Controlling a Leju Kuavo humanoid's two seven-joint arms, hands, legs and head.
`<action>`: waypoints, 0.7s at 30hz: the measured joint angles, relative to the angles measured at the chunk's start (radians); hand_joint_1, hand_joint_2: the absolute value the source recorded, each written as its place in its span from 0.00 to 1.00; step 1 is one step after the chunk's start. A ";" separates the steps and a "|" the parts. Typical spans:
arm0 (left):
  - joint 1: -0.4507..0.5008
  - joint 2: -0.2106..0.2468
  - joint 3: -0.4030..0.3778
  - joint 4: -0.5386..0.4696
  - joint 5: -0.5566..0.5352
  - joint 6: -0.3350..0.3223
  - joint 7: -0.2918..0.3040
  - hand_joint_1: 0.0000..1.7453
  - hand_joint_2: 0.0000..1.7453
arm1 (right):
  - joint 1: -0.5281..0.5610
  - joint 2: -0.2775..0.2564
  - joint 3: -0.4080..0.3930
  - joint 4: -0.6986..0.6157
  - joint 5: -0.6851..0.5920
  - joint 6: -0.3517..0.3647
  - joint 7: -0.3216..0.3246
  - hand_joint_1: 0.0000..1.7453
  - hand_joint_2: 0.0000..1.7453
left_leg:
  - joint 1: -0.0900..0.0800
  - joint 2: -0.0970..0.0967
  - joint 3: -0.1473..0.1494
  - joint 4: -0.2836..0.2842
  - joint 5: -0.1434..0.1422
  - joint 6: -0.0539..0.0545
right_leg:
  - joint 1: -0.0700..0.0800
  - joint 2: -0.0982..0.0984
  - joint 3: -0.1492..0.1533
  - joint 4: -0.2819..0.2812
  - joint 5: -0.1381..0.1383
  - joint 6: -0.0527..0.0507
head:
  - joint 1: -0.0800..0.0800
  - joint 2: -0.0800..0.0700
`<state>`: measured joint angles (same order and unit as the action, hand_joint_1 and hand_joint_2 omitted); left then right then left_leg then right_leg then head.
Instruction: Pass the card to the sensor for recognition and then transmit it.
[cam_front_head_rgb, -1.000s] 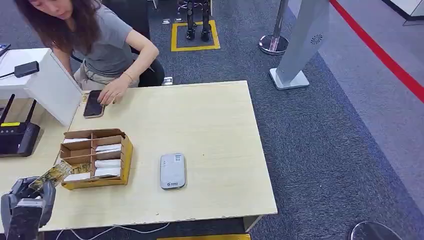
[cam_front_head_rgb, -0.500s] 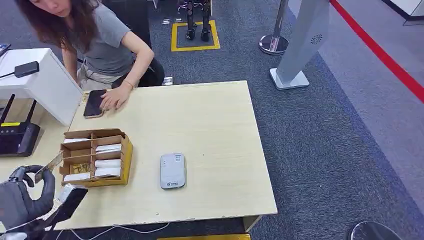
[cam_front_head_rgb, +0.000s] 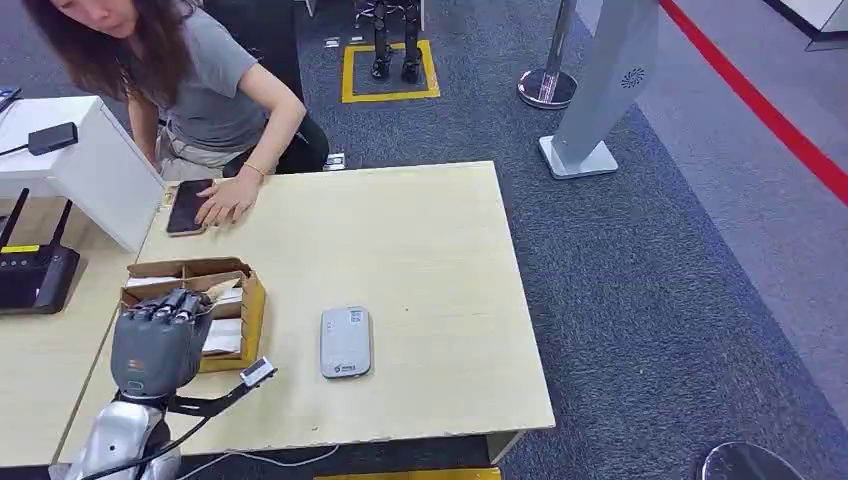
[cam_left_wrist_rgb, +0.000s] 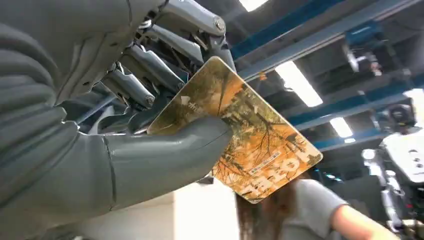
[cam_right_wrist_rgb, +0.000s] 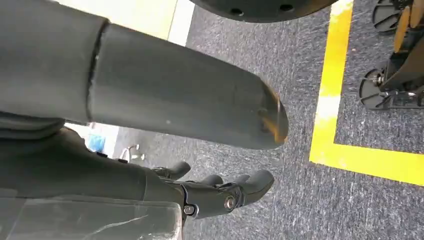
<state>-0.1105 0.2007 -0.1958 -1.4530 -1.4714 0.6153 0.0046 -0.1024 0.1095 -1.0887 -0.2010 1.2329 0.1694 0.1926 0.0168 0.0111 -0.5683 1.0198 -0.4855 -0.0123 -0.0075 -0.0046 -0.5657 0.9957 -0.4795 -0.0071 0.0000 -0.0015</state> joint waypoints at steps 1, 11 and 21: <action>-0.016 0.000 -0.026 0.013 -0.018 0.000 0.013 1.00 1.00 | -0.001 0.000 0.003 0.000 0.000 0.001 0.000 0.00 0.00 | 0.000 0.000 0.000 0.000 0.000 0.000 | 0.000 0.000 0.000 0.000 0.000 0.000 | 0.000 0.000; -0.113 -0.003 -0.183 0.099 -0.069 -0.001 0.044 1.00 1.00 | -0.011 0.001 0.024 0.000 0.014 0.004 0.004 0.00 0.00 | 0.000 0.000 0.000 0.000 0.000 0.000 | 0.000 0.000 0.000 0.000 0.000 0.000 | 0.000 0.000; -0.178 -0.034 -0.332 0.230 -0.071 -0.006 0.109 1.00 1.00 | -0.021 0.006 0.037 0.000 0.014 0.007 0.018 0.00 0.00 | 0.000 0.000 0.000 0.000 0.000 0.000 | 0.000 0.001 0.000 0.000 0.000 0.000 | 0.000 0.000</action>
<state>-0.2886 0.1671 -0.5283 -1.2234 -1.5423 0.6092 0.1141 -0.1235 0.1160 -1.0521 -0.2010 1.2474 0.1766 0.2110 0.0165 0.0115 -0.5682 1.0203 -0.4855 -0.0122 -0.0078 -0.0040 -0.5660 0.9957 -0.4793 -0.0068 -0.0004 -0.0015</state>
